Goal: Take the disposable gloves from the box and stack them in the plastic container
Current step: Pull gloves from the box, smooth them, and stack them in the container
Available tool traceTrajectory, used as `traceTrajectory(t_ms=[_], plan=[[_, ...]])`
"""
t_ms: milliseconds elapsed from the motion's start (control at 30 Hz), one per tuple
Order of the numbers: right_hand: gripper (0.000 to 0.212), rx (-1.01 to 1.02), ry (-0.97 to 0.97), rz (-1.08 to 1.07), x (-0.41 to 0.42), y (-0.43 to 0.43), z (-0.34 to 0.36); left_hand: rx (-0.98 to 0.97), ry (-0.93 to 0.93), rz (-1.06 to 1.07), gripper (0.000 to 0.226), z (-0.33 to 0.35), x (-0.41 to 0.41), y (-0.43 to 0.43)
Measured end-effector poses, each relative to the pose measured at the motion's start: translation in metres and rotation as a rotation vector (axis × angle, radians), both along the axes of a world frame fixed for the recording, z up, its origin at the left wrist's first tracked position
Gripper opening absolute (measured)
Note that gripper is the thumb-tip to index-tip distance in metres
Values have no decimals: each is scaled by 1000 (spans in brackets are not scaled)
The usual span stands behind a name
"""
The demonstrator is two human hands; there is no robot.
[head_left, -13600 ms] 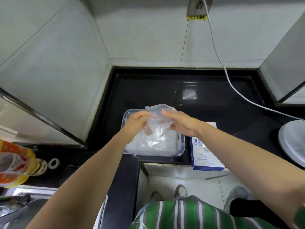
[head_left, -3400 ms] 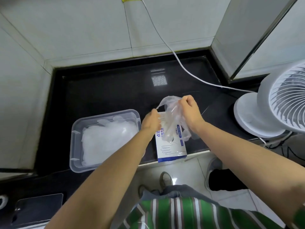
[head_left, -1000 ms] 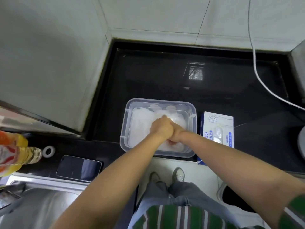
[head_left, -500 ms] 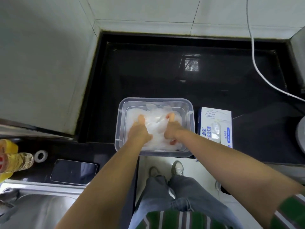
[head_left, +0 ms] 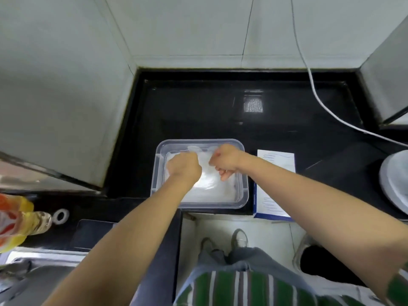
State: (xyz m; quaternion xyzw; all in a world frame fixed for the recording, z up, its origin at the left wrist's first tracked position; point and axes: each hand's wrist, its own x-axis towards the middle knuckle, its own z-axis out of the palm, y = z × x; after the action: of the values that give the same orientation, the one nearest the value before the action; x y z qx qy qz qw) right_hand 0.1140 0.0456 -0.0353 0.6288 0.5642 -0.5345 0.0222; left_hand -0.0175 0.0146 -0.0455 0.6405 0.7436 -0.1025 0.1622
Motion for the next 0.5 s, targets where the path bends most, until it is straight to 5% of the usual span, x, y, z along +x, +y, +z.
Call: traceTrajectory(t_ms=[200,367,500], plan=[[16,486,32,-292,81,1,15,217,-370,-31,17,35,64,7],[16,405,-245,-258,143,-28,-18,111,-640,-168,17,33,129,-3],[17,380,-420,-128,165,-55,-41,-151,-513,-225,34,4,171,-16]])
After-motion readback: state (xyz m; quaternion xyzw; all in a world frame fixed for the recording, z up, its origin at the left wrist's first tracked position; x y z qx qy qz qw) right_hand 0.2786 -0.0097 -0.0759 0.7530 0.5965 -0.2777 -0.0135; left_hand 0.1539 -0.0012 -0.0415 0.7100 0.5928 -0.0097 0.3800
